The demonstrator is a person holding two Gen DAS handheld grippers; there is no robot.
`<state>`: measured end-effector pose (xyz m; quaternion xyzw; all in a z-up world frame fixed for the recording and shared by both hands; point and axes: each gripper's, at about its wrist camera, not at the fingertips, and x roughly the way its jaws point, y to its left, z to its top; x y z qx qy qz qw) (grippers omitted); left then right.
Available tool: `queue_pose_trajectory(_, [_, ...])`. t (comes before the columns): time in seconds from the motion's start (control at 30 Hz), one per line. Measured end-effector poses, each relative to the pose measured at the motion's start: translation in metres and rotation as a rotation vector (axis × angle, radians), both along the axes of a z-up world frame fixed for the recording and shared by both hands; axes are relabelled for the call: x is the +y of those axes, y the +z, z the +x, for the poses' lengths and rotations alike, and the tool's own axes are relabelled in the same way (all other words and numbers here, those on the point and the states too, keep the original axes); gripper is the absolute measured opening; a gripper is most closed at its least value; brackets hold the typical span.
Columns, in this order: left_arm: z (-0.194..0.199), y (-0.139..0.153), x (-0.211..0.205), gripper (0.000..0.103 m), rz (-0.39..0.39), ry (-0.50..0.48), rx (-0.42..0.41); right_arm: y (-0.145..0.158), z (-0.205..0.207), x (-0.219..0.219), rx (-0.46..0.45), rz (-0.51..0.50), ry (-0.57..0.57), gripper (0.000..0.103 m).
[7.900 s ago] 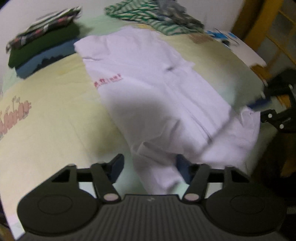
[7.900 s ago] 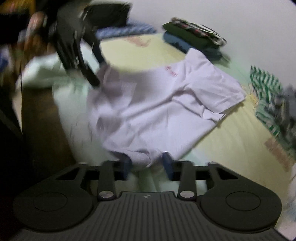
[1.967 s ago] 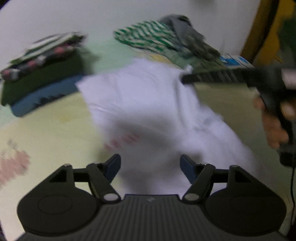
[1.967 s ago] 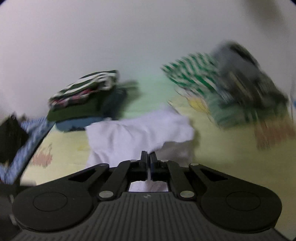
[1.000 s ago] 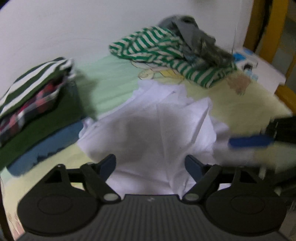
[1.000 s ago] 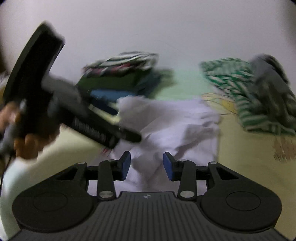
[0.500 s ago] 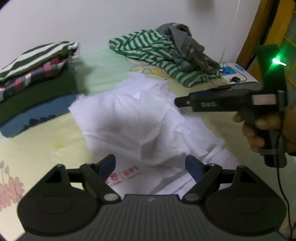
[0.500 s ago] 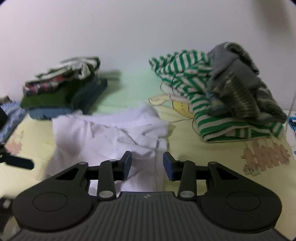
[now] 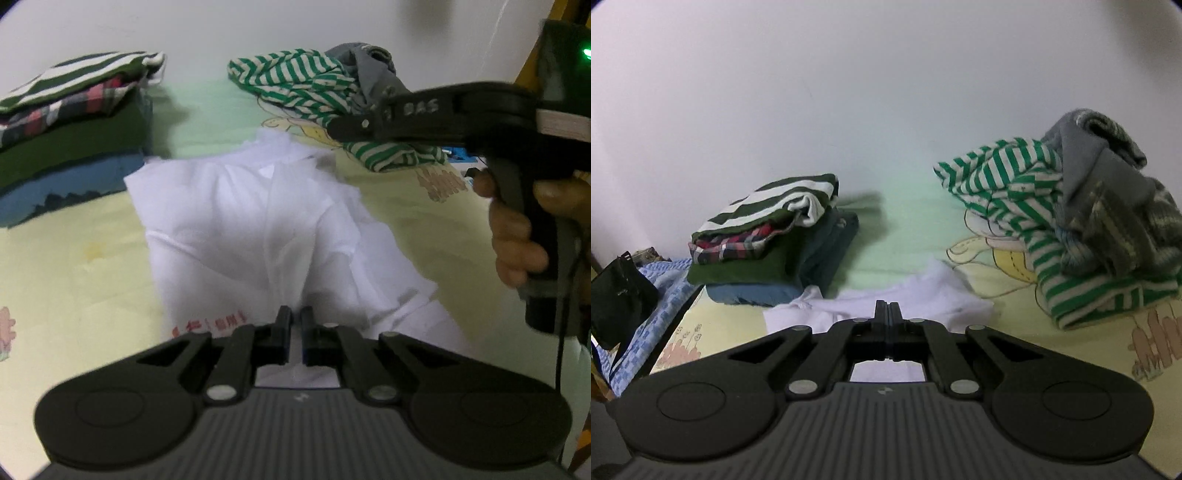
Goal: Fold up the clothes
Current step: 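Gather the crumpled shirt with the left tool while the right tool holds it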
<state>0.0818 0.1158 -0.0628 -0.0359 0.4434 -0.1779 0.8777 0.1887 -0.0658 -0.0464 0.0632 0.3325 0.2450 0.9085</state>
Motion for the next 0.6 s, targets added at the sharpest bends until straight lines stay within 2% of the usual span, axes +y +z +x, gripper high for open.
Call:
queue_pose_trajectory(0.03, [-0.004, 0.002, 0.001, 0.001, 0.007, -0.003, -0.012, -0.003, 0.001, 0.000, 0.014, -0.028, 0.003, 0.010])
queue_pose_trajectory(0.1, [-0.008, 0.006, 0.002, 0.001, 0.018, -0.011, -0.029, -0.010, -0.002, -0.003, 0.025, -0.072, 0.008, 0.013])
queue_pose_trajectory(0.13, [-0.007, 0.007, 0.002, 0.001, 0.029, -0.012, -0.033, -0.014, -0.003, -0.004, 0.030, -0.094, 0.011, 0.019])
queue_pose_trajectory(0.17, [-0.006, 0.008, 0.001, 0.003, 0.038, -0.015, -0.039, -0.020, -0.003, -0.005, 0.038, -0.122, -0.004, 0.030])
queue_pose_trajectory(0.2, [-0.004, 0.009, -0.001, 0.006, 0.043, -0.021, -0.048, -0.024, -0.002, -0.007, 0.048, -0.126, -0.025, 0.036])
queue_pose_trajectory(0.23, [-0.002, 0.010, -0.003, 0.017, 0.045, -0.027, -0.055, -0.029, 0.000, -0.010, 0.058, -0.127, -0.045, 0.042])
queue_pose_trajectory(0.27, [-0.001, 0.011, -0.006, 0.031, 0.043, -0.034, -0.059, -0.032, 0.002, -0.012, 0.072, -0.109, -0.054, 0.040])
queue_pose_trajectory(0.3, [0.002, 0.012, -0.009, 0.035, 0.039, -0.044, -0.063, -0.036, 0.004, -0.013, 0.085, -0.092, -0.057, 0.038])
queue_pose_trajectory(0.37, [0.008, 0.013, -0.017, 0.040, 0.025, -0.071, -0.069, -0.042, 0.007, -0.012, 0.113, -0.074, -0.057, 0.023])
queue_pose_trajectory(0.4, [0.012, 0.011, -0.020, 0.044, 0.026, -0.076, -0.069, -0.045, 0.007, -0.011, 0.124, -0.069, -0.055, 0.018])
queue_pose_trajectory(0.43, [0.016, 0.007, -0.024, 0.053, 0.033, -0.073, -0.066, -0.047, 0.008, -0.011, 0.134, -0.066, -0.053, 0.009])
queue_pose_trajectory(0.47, [0.020, 0.003, -0.027, 0.054, 0.040, -0.070, -0.063, -0.049, 0.009, -0.010, 0.144, -0.062, -0.051, 0.001])
queue_pose_trajectory(0.53, [0.025, -0.004, -0.027, 0.050, 0.044, -0.053, -0.045, -0.049, 0.009, -0.011, 0.134, -0.067, -0.069, 0.000])
queue_pose_trajectory(0.57, [0.026, -0.007, -0.026, 0.040, 0.045, -0.044, -0.035, -0.046, 0.009, -0.014, 0.129, -0.054, -0.079, 0.000])
queue_pose_trajectory(0.6, [0.028, -0.010, -0.024, 0.040, 0.046, -0.034, -0.024, -0.042, 0.009, -0.017, 0.125, -0.033, -0.085, 0.000])
